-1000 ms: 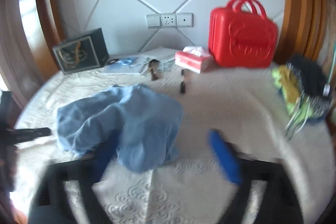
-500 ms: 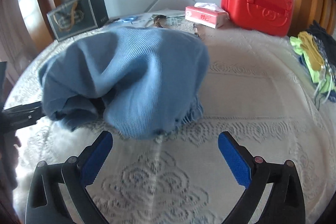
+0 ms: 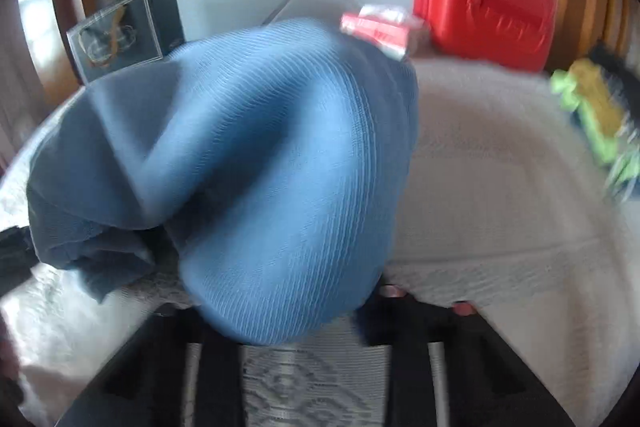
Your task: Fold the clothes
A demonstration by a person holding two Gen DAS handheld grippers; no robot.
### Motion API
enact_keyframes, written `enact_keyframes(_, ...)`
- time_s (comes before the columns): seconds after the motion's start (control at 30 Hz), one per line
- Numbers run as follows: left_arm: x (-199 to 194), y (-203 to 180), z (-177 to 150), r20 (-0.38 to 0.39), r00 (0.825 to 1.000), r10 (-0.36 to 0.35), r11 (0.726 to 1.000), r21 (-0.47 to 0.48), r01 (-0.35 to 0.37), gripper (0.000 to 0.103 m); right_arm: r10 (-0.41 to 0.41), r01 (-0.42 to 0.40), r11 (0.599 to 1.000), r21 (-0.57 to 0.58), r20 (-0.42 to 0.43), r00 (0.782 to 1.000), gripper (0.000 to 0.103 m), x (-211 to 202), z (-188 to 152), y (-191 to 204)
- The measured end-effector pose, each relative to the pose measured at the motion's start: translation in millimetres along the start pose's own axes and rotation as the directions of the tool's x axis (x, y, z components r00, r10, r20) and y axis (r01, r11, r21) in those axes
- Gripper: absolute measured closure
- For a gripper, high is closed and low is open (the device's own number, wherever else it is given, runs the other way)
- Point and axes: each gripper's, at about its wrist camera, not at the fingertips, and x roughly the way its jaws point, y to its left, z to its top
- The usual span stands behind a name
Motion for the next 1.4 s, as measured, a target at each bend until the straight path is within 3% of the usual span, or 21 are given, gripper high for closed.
enact_keyframes(0.07,-18.9,-6.0,11.1,0.074,0.993,0.091,0.995,0.029,-0.093,0.096,-0.068,0.068,0.998,0.002,0.087,0.994,0.081,-26.8,4.4,-10.7)
enact_keyframes(0.17,-60.4,-0.4,29.2,0.179,0.970,0.165,0.984,0.031,-0.173,0.096,-0.157,0.145,0.987,0.065,0.233,0.960,0.081,-82.0,10.9,-46.4)
enact_keyframes(0.23,-88.0,9.0,42.0,0.235,0.959,0.160,0.986,0.009,-0.167,0.095,-0.192,0.175,0.981,0.089,0.268,0.944,0.081,-106.9,15.0,-69.9)
enact_keyframes(0.3,-102.5,14.1,52.4,0.245,0.950,0.195,0.980,-0.010,-0.198,0.095,-0.243,0.225,0.970,0.096,0.279,0.929,0.081,-127.2,17.6,-93.1)
enact_keyframes(0.33,-104.0,16.0,56.4,0.234,0.955,0.182,0.983,-0.010,-0.185,0.093,-0.291,0.277,0.957,0.092,0.275,0.916,0.081,-132.2,19.2,-99.1)
enact_keyframes(0.37,-98.3,17.4,60.4,0.188,0.971,0.146,0.989,-0.012,-0.146,0.080,-0.327,0.314,0.945,0.092,0.270,0.906,0.081,-136.5,20.5,-105.8)
enact_keyframes(0.4,-92.5,18.7,64.0,0.142,0.984,0.109,0.994,-0.015,-0.108,0.068,-0.315,0.298,0.949,0.106,0.253,0.915,0.080,-138.3,20.3,-115.7)
enact_keyframes(0.43,-84.5,17.3,63.1,0.097,0.993,0.067,0.998,-0.016,-0.066,0.040,-0.273,0.250,0.960,0.128,0.221,0.936,0.076,-138.8,19.4,-127.4)
enact_keyframes(0.47,-78.7,13.7,59.5,0.080,0.996,0.036,0.999,-0.010,-0.035,0.018,-0.228,0.200,0.968,0.153,0.194,0.954,0.065,-139.5,17.4,-139.1)
enact_keyframes(0.5,-73.0,8.3,54.9,0.076,0.997,0.019,1.000,0.006,-0.020,0.011,-0.177,0.144,0.973,0.182,0.177,0.968,0.060,-140.9,11.9,-150.4)
enact_keyframes(0.53,-67.7,1.1,50.3,0.077,0.997,0.010,1.000,0.025,-0.012,0.004,-0.135,0.100,0.973,0.208,0.164,0.977,0.047,-142.5,6.6,-160.6)
enact_keyframes(0.57,-60.1,-5.8,46.5,0.066,0.998,0.004,0.999,0.039,-0.007,0.002,-0.126,0.090,0.971,0.223,0.157,0.979,0.032,-144.6,2.2,-166.8)
enact_keyframes(0.63,-44.7,-19.3,39.2,0.042,0.999,-0.005,0.998,0.066,0.002,0.002,-0.113,0.075,0.964,0.254,0.138,0.984,0.021,-146.5,-8.9,-180.5)
enact_keyframes(0.87,18.7,-33.5,32.6,-0.030,0.998,0.060,0.996,0.063,-0.058,0.002,-0.013,0.010,0.938,0.347,0.004,1.000,0.021,-114.7,-34.7,-223.4)
enact_keyframes(1.03,70.2,-39.3,18.9,-0.196,0.980,-0.025,0.997,0.067,0.039,0.004,0.104,-0.055,0.929,0.366,-0.115,0.988,0.012,-68.6,-30.5,-216.5)
enact_keyframes(1.1,66.6,-49.0,19.3,-0.170,0.985,-0.011,0.990,0.139,0.035,0.030,0.126,-0.057,0.941,0.333,-0.189,0.974,0.007,-40.1,-28.1,-203.3)
enact_keyframes(1.13,63.5,-50.2,22.6,-0.174,0.984,-0.024,0.989,0.137,0.048,0.053,0.132,-0.060,0.947,0.316,-0.210,0.969,0.013,-31.2,-26.7,-198.3)
enact_keyframes(1.17,60.2,-51.3,27.7,-0.179,0.983,-0.027,0.989,0.140,0.052,0.062,0.119,-0.053,0.958,0.282,-0.223,0.968,0.047,-24.6,-22.4,-190.7)
enact_keyframes(1.23,53.7,-53.0,42.7,-0.146,0.988,0.041,0.983,0.182,-0.014,0.065,0.069,-0.026,0.980,0.197,-0.213,0.975,0.071,-21.5,-3.1,-170.5)
enact_keyframes(1.3,43.1,-49.6,64.3,-0.086,0.988,0.126,0.971,0.212,-0.105,0.065,0.000,0.017,0.994,0.112,-0.155,0.988,0.075,-31.8,26.2,-150.1)
enact_keyframes(1.4,4.8,-31.4,110.7,0.051,0.981,0.188,0.965,0.178,-0.194,0.066,-0.007,0.009,0.997,0.070,-0.031,0.999,0.075,-55.5,76.3,-129.4)
